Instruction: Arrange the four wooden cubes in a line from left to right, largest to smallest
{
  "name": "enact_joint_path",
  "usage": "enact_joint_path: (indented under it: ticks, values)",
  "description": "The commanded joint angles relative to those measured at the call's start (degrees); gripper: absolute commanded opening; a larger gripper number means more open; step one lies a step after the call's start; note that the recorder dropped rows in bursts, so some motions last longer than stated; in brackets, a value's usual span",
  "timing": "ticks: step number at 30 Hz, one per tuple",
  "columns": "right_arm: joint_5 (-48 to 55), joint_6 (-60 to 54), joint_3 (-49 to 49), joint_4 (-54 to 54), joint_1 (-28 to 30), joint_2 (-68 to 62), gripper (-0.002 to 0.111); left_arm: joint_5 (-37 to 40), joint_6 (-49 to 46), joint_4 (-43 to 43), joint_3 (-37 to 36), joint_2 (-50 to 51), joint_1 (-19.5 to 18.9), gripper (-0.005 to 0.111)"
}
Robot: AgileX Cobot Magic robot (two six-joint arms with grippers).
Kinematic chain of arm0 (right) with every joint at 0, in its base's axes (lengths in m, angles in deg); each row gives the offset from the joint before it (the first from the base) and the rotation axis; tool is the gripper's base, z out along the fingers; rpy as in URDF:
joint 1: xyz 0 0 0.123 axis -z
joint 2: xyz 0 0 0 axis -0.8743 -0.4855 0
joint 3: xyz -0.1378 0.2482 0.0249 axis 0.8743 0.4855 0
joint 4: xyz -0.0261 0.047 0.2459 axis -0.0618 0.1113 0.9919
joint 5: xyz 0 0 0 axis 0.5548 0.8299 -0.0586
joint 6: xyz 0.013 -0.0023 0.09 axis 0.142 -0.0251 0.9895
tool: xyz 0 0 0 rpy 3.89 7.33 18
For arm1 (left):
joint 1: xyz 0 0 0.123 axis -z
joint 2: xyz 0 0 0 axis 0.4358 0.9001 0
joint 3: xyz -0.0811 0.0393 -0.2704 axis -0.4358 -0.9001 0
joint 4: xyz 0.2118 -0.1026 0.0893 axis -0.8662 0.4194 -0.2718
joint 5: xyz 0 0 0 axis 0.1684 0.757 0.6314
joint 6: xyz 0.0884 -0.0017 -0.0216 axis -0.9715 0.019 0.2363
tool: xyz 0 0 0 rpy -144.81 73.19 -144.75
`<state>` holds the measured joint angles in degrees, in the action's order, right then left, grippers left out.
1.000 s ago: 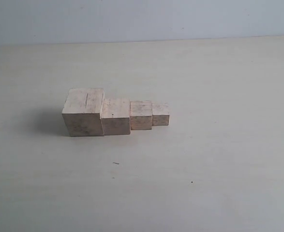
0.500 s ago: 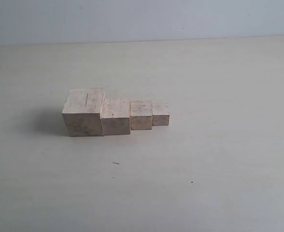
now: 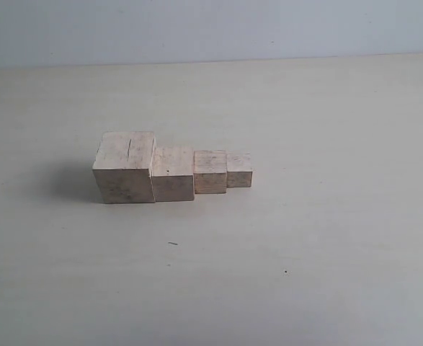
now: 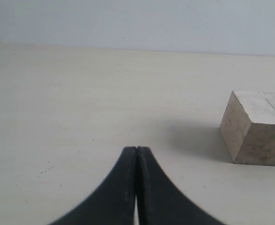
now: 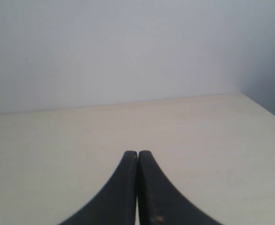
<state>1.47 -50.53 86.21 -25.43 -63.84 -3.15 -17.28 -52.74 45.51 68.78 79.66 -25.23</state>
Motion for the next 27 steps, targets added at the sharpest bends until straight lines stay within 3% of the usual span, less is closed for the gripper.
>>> enact_joint_path:
  ticks: [1, 27]
  values:
    - [-0.7, 0.3, 2.6, -0.9, 0.2, 0.4, 0.000, -0.7, 0.4, 0.1, -0.2, -0.3, 0.0, 0.000]
    - [3.8, -1.2, 3.3, -0.9, 0.2, 0.4, 0.000, -0.7, 0.4, 0.1, -0.2, -0.3, 0.0, 0.000]
